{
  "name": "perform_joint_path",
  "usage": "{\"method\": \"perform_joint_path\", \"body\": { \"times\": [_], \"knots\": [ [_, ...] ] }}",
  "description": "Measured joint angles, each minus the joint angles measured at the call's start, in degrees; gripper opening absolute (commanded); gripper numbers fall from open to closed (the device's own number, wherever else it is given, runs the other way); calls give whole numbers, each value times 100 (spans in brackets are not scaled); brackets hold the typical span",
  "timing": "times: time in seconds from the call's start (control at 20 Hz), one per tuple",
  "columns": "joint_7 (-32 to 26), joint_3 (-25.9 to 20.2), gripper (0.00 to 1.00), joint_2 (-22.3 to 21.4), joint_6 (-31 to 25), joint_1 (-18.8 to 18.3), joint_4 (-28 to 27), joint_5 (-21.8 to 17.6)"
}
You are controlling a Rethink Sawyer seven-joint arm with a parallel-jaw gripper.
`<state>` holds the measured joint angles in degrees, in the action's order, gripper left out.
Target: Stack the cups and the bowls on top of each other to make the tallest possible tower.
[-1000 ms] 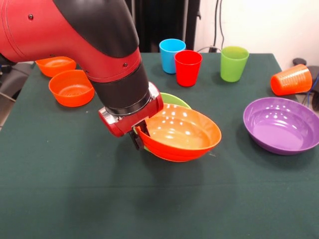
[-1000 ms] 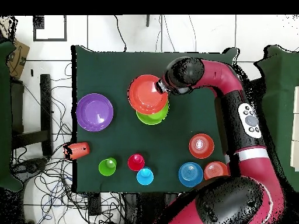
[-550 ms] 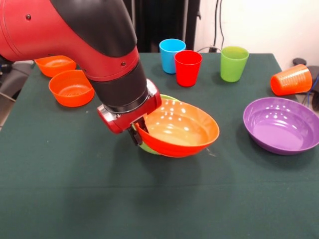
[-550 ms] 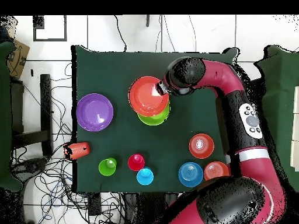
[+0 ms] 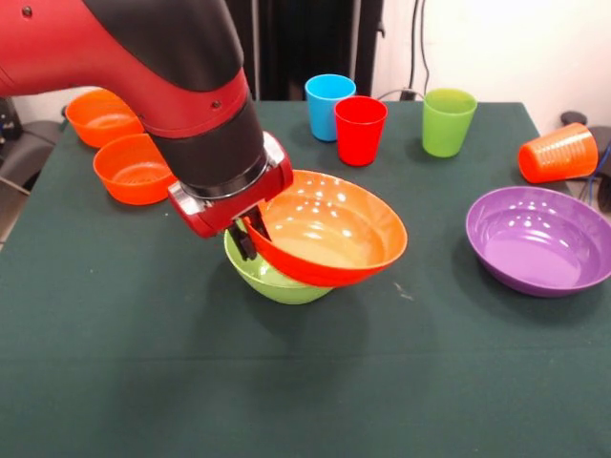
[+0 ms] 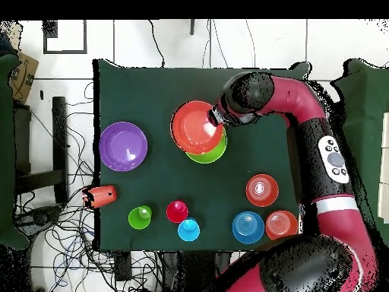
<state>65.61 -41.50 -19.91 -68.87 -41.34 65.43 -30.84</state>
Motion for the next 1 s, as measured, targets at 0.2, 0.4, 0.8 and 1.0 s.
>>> {"method": "perform_joint_path", "body": {
  "times": [0.2,0.4,0.8,1.0],
  "knots": [
    [0,-1,0,-108,0,-60,0,-1],
    [0,-1,0,-174,0,-130,1,-20],
    [0,-1,0,-234,0,-183,35,-64],
    [0,0,0,-270,-1,-197,129,-75]
  ]
}}
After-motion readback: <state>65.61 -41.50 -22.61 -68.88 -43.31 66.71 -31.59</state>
